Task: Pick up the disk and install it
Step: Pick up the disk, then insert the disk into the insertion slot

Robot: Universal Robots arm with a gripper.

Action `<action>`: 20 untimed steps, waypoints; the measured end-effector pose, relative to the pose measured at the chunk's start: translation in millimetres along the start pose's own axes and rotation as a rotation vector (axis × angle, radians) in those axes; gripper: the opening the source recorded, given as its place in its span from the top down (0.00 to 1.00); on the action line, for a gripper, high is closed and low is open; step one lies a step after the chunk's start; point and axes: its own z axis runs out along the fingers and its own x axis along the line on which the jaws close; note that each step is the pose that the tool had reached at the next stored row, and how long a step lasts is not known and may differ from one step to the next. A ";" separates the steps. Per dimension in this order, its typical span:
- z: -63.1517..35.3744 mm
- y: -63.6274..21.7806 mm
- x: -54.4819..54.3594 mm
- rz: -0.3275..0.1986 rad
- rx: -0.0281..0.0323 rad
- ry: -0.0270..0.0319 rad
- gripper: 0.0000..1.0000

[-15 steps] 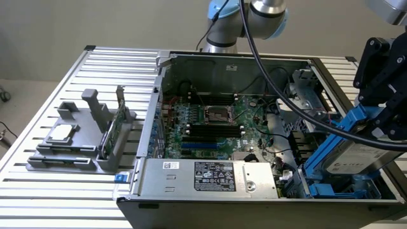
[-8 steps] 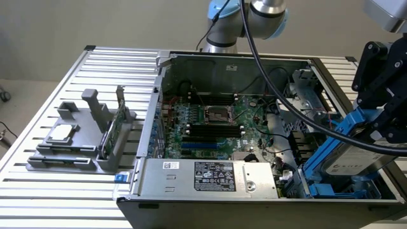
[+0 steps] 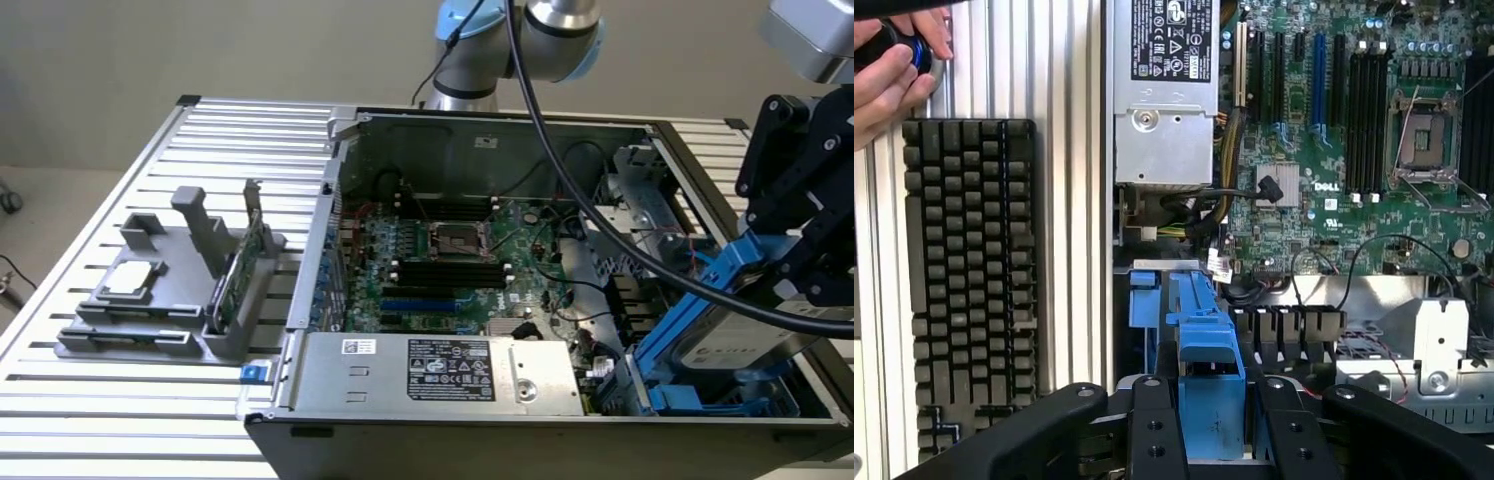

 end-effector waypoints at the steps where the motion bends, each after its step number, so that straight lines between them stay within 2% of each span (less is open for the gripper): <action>1: 0.6 -0.2 0.2 -0.001 -0.0007 -0.0007 0.67; 13: 9.3 -1.9 2.2 -0.014 -0.0064 -0.0127 0.67; 20: 15.5 -2.5 4.7 -0.024 -0.0101 -0.0232 0.67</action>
